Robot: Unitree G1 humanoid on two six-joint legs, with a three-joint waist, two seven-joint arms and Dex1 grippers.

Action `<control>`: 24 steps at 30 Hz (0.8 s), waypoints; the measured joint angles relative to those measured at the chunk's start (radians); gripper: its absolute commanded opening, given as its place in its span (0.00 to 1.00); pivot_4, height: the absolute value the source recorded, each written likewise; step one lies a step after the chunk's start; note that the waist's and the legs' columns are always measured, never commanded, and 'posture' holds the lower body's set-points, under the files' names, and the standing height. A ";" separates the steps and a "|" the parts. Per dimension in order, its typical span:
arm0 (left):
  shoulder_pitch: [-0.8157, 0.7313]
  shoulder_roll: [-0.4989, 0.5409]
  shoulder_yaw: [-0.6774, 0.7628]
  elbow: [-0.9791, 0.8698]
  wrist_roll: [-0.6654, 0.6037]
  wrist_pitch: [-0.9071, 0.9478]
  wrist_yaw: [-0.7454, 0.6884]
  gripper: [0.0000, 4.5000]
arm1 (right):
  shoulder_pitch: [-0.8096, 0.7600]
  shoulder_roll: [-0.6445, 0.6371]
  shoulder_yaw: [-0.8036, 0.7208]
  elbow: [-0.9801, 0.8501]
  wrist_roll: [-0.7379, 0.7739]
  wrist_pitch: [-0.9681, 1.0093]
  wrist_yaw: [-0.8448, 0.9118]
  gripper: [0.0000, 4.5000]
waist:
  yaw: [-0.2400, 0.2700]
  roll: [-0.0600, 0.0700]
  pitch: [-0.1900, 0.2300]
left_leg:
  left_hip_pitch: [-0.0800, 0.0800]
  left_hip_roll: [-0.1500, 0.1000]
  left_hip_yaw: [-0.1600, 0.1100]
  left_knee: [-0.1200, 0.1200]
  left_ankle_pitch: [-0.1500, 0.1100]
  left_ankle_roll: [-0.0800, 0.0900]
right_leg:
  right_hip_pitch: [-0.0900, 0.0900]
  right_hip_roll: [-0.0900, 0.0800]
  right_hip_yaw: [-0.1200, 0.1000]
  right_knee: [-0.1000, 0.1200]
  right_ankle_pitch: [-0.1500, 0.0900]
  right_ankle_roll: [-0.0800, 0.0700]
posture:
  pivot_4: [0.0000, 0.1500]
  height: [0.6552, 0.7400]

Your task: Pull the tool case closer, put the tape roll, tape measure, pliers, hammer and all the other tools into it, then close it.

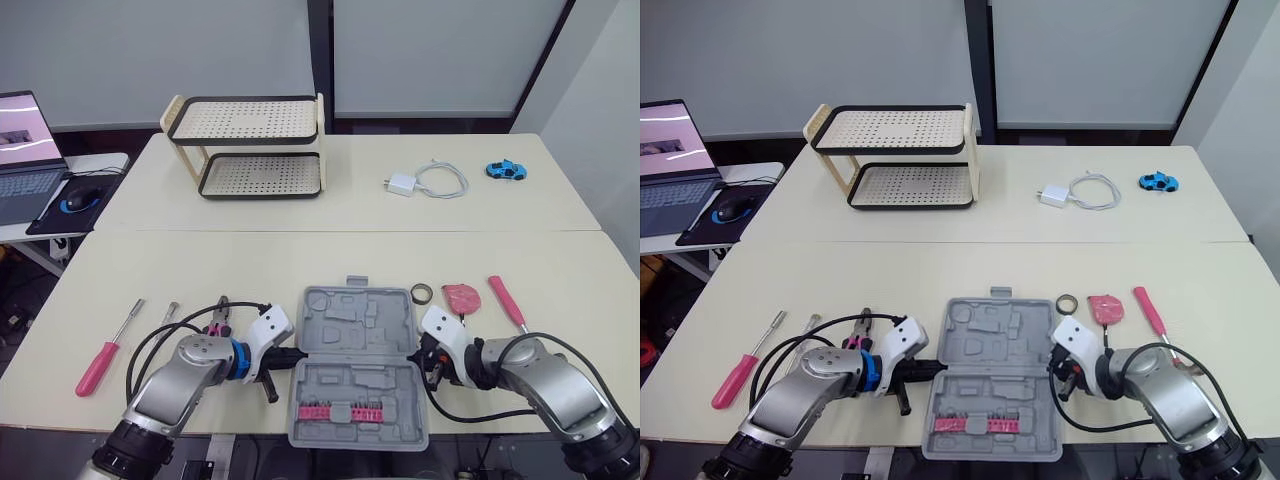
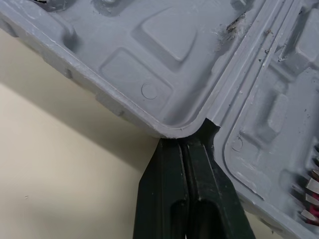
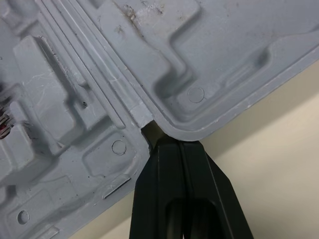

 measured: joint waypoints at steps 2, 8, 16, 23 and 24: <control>0.003 0.000 -0.002 -0.007 -0.001 0.007 -0.001 0.00 | 0.001 -0.004 0.000 -0.001 0.002 0.000 0.000 0.00 | 0.000 0.000 0.000 | 0.000 0.000 0.000 0.000 0.000 0.000 | 0.000 0.000 0.000 0.000 0.000 0.000 | 1.00 1.00; 0.014 0.004 -0.008 -0.023 -0.004 0.017 -0.002 0.00 | 0.005 -0.019 0.000 -0.004 0.021 0.000 0.000 0.00 | 0.000 0.000 0.000 | 0.000 0.000 0.000 0.000 0.000 0.000 | 0.000 0.000 0.000 0.000 0.000 0.000 | 1.00 1.00; 0.028 0.019 -0.019 -0.040 -0.007 0.020 -0.004 0.00 | 0.023 -0.032 0.002 -0.027 0.028 0.005 0.000 0.00 | 0.000 0.000 0.000 | 0.000 0.000 0.000 0.000 0.000 0.000 | 0.000 0.000 0.000 0.000 0.000 0.000 | 1.00 1.00; 0.035 0.021 -0.022 -0.046 -0.011 0.024 -0.004 0.00 | 0.029 -0.034 0.001 -0.029 0.029 0.005 0.000 0.00 | 0.000 0.000 0.000 | 0.000 0.000 0.000 0.000 0.000 0.000 | 0.001 0.000 0.000 0.000 0.000 0.000 | 1.00 1.00; 0.036 0.021 -0.022 -0.047 -0.012 0.024 -0.004 0.00 | 0.029 -0.035 0.002 -0.029 0.029 0.005 0.000 0.00 | 0.000 0.000 0.000 | 0.000 0.000 0.000 0.000 0.000 0.000 | 0.001 0.000 0.000 0.000 0.000 0.000 | 1.00 1.00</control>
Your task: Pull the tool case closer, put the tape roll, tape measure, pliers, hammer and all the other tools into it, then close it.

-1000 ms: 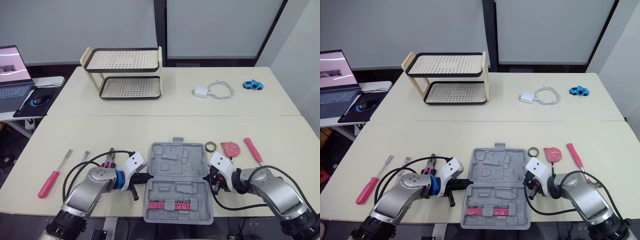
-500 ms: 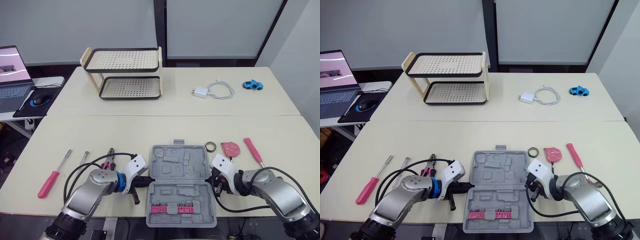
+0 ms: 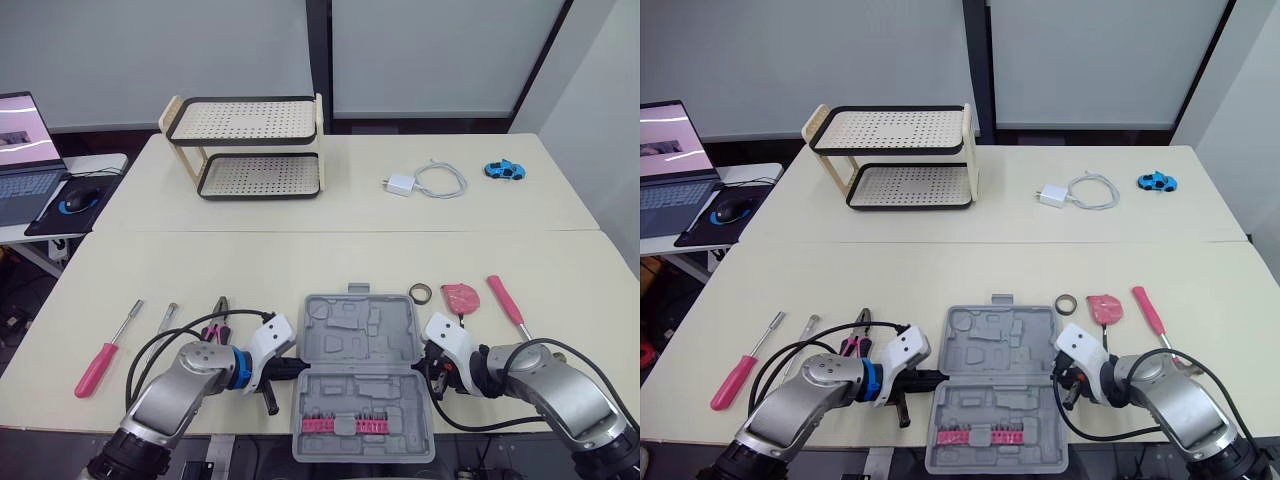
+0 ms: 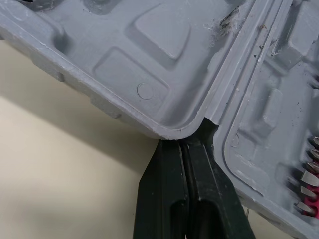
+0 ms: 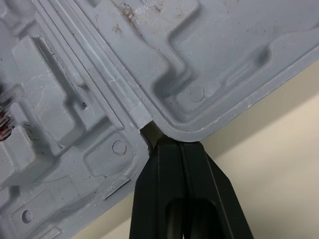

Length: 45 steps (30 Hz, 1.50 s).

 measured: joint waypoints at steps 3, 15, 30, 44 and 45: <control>0.003 0.000 -0.001 -0.002 -0.002 0.001 0.000 0.00 | 0.002 -0.003 0.000 -0.002 0.002 0.000 0.000 0.00 | 0.000 0.000 0.000 | 0.000 0.000 0.000 0.000 0.000 0.000 | 0.000 0.000 0.000 0.000 0.000 0.000 | 1.00 1.00; 0.006 0.008 -0.008 -0.009 -0.008 0.007 -0.001 0.00 | 0.026 -0.019 0.003 -0.027 0.006 0.000 0.001 0.00 | 0.000 0.000 0.000 | 0.000 0.000 0.000 0.000 0.000 0.000 | 0.000 0.000 0.000 0.000 0.000 0.000 | 1.00 1.00; 0.014 0.017 -0.011 -0.020 -0.014 0.012 -0.003 0.00 | 0.028 -0.024 0.008 -0.027 0.008 -0.005 0.002 0.00 | 0.000 0.000 0.000 | 0.000 0.000 0.000 0.000 0.000 0.000 | 0.000 0.000 0.000 0.000 0.000 0.000 | 1.00 1.00; 0.005 0.028 -0.019 -0.017 -0.031 0.011 -0.005 0.00 | 0.028 -0.032 0.014 -0.028 0.010 -0.009 0.005 0.00 | 0.000 0.000 0.000 | 0.000 0.000 0.000 0.000 0.000 0.000 | 0.001 0.000 0.000 0.000 0.000 0.000 | 1.00 1.00; 0.005 0.028 -0.019 -0.017 -0.031 0.011 -0.005 0.00 | 0.028 -0.032 0.014 -0.028 0.010 -0.009 0.005 0.00 | 0.000 0.000 0.000 | 0.000 0.000 0.000 0.000 0.000 0.000 | 0.001 0.000 0.000 0.000 0.000 0.000 | 1.00 1.00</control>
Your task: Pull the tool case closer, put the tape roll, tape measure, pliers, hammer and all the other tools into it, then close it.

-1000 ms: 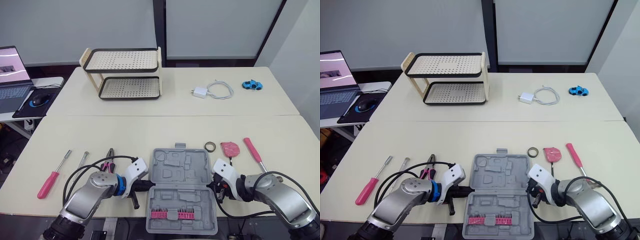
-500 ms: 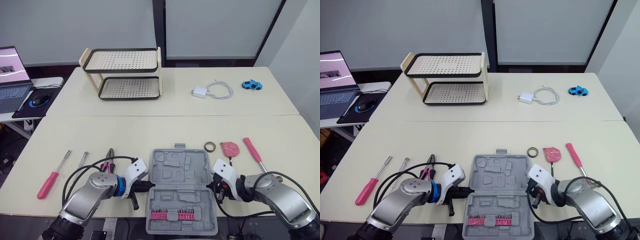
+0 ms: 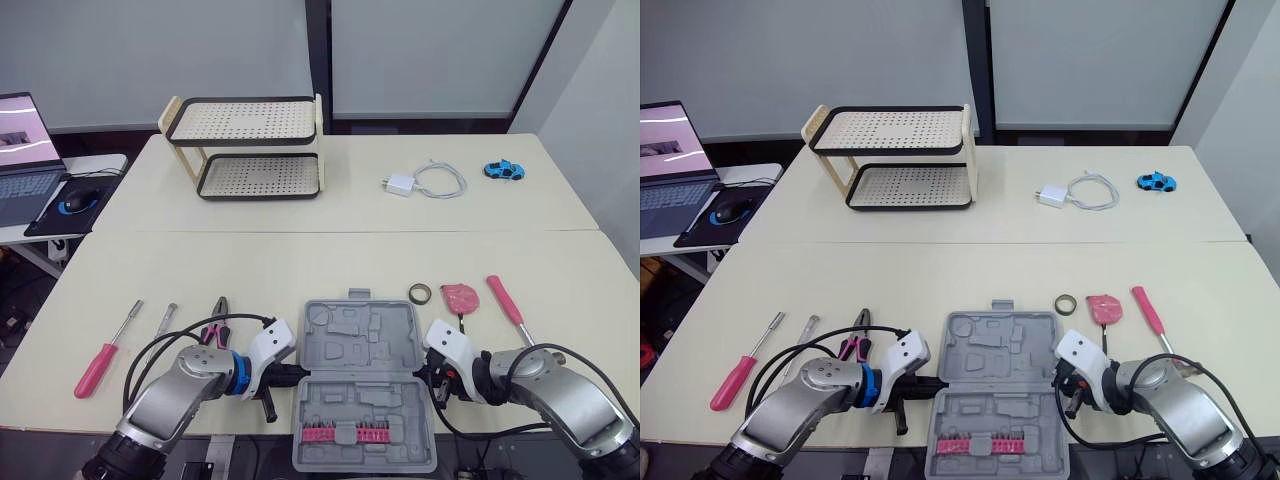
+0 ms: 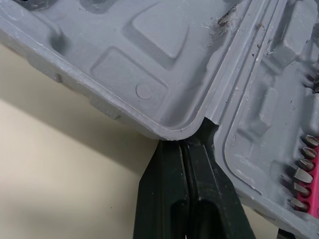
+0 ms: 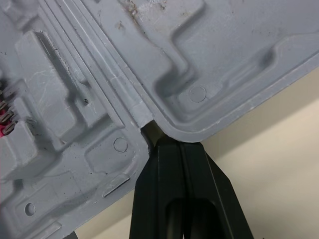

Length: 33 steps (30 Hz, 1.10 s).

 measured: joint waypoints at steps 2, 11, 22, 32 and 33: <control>-0.002 0.000 0.000 0.004 0.000 -0.002 -0.001 0.00 | 0.000 0.000 -0.001 0.000 0.000 0.000 0.000 0.00 | 0.000 0.000 0.000 | 0.000 0.000 0.000 0.000 0.000 0.000 | 0.000 0.000 0.000 0.000 0.000 0.000 | 1.00 1.00; -0.044 0.018 -0.012 0.067 -0.003 -0.048 -0.042 0.00 | 0.035 -0.044 -0.029 0.000 0.036 -0.018 0.016 0.00 | 0.000 0.000 0.000 | 0.000 0.000 0.000 0.000 0.000 0.000 | 0.000 0.000 0.000 0.000 0.000 0.000 | 1.00 1.00; -0.020 0.077 0.017 0.071 -0.009 -0.084 -0.057 0.00 | 0.111 -0.113 -0.174 -0.013 0.053 -0.043 0.017 0.00 | -0.003 0.000 0.000 | 0.000 0.002 0.000 0.000 0.000 0.000 | 0.000 0.003 0.000 0.000 0.000 0.000 | 1.00 1.00; 0.089 0.211 0.357 0.091 -0.134 -0.146 -0.107 0.00 | 0.271 -0.167 -0.472 -0.088 0.078 -0.370 0.101 0.00 | 0.000 -0.002 0.004 | -0.001 0.002 0.000 0.000 0.000 0.000 | -0.001 0.002 0.001 -0.001 0.000 0.000 | 1.00 1.00; 0.106 0.217 0.424 0.091 -0.153 -0.157 -0.107 0.00 | 0.276 -0.156 -0.529 -0.095 0.095 -0.397 0.109 0.00 | 0.000 -0.002 0.004 | -0.001 0.002 0.001 0.000 0.000 0.000 | -0.001 0.002 0.001 -0.001 0.000 0.000 | 1.00 1.00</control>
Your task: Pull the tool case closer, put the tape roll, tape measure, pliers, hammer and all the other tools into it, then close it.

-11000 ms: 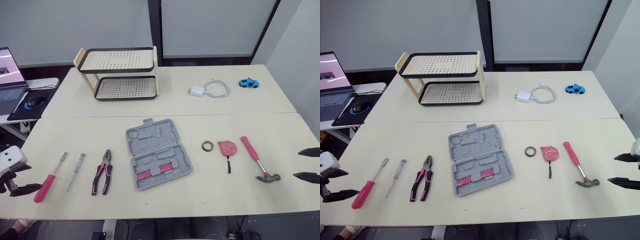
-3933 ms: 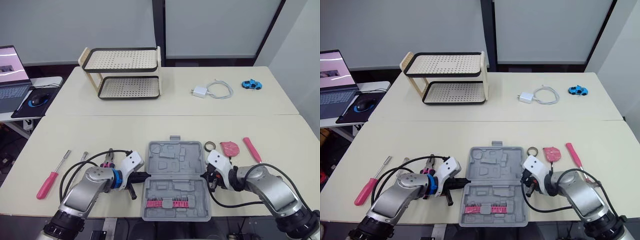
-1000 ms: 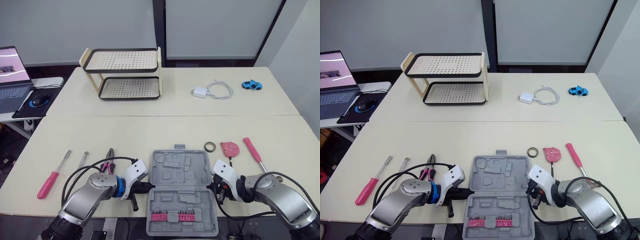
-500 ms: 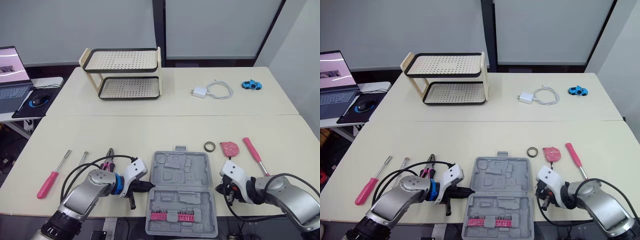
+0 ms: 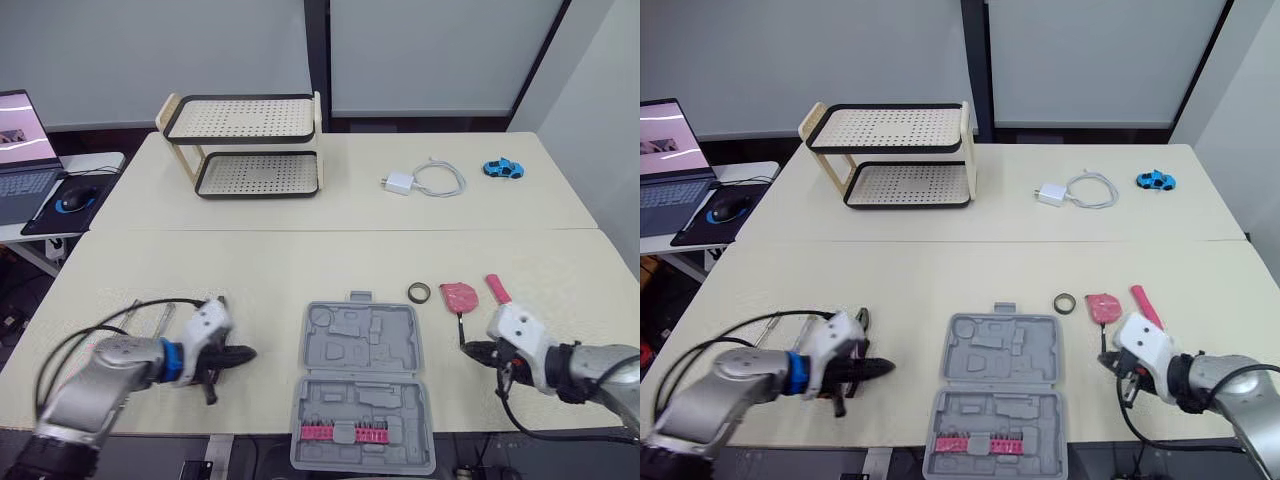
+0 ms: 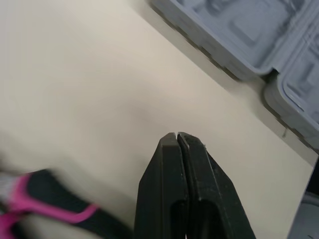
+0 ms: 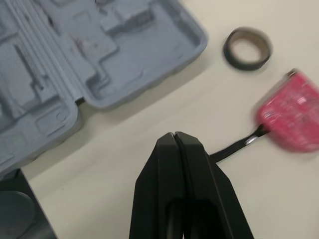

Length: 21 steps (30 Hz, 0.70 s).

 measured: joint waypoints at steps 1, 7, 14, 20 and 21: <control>0.014 0.003 0.050 0.001 -0.011 -0.005 0.002 0.00 | 0.001 0.001 -0.041 -0.006 0.013 -0.015 0.006 0.00 | 0.000 0.000 0.000 | 0.000 0.000 0.000 0.000 0.000 0.000 | 0.000 0.000 0.000 0.000 0.000 0.000 | 1.00 1.00; 0.064 -0.006 0.315 0.129 -0.044 -0.017 0.103 0.00 | 0.045 0.005 -0.250 -0.022 0.084 -0.050 0.058 0.00 | 0.001 0.000 0.000 | 0.000 0.000 -0.001 -0.001 0.000 0.000 | 0.000 0.000 -0.001 0.000 0.000 0.000 | 1.00 1.00; 0.101 -0.005 0.481 0.368 -0.019 -0.088 0.209 0.00 | 0.181 0.006 -0.394 0.078 0.052 -0.142 0.125 0.00 | 0.001 -0.002 0.001 | 0.000 0.000 0.000 -0.001 0.000 0.001 | 0.000 -0.001 0.000 -0.001 0.000 0.000 | 1.00 1.00; 0.135 0.014 0.558 0.573 0.007 -0.156 0.264 0.26 | 0.268 0.030 -0.478 0.268 -0.009 -0.263 0.150 0.08 | 0.001 -0.003 0.001 | 0.001 0.000 0.001 -0.002 0.000 0.001 | 0.000 -0.001 0.000 -0.001 0.000 0.000 | 1.00 1.00; 0.147 0.018 0.559 0.581 0.006 -0.162 0.251 0.35 | 0.278 0.032 -0.482 0.291 -0.016 -0.278 0.155 0.14 | 0.001 -0.003 0.001 | 0.001 0.000 0.001 -0.002 0.000 0.000 | 0.000 -0.002 0.001 -0.001 0.000 0.000 | 1.00 1.00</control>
